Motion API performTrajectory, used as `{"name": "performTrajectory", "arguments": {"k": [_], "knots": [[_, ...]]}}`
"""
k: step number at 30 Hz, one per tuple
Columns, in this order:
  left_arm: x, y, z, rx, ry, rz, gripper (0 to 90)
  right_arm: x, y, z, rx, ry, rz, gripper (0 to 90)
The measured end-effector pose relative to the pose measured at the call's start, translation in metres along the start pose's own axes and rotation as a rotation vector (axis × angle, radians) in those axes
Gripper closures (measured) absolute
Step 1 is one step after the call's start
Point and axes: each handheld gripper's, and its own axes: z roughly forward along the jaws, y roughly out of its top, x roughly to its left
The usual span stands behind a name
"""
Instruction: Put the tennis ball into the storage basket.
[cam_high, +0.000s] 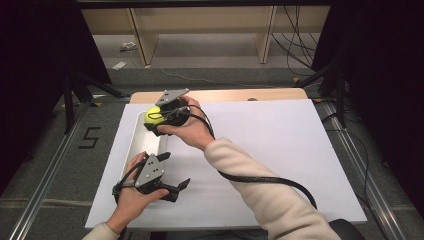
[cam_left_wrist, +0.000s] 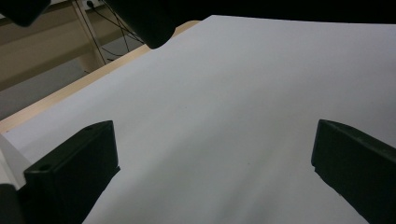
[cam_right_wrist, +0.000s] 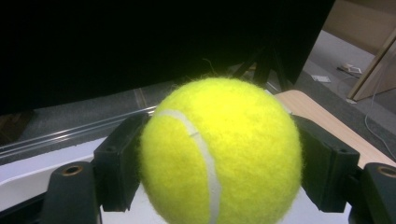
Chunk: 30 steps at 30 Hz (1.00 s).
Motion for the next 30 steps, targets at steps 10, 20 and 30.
{"name": "performTrajectory", "arguments": {"k": [10, 20, 30], "knots": [[0.000, 0.000, 0.000, -0.001, 0.000, 0.000, 0.1, -0.001, 0.003, 0.004, 0.005, 0.000, -0.002, 26.1], [0.000, 0.000, 0.000, 0.000, 0.000, 0.003, 0.1, -0.001, 0.003, 0.010, 0.012, 0.003, 0.005, 26.2], [0.000, 0.000, 0.000, 0.000, -0.001, 0.004, 0.1, -0.001, 0.005, 0.014, 0.016, 0.005, 0.008, 26.1]]}}
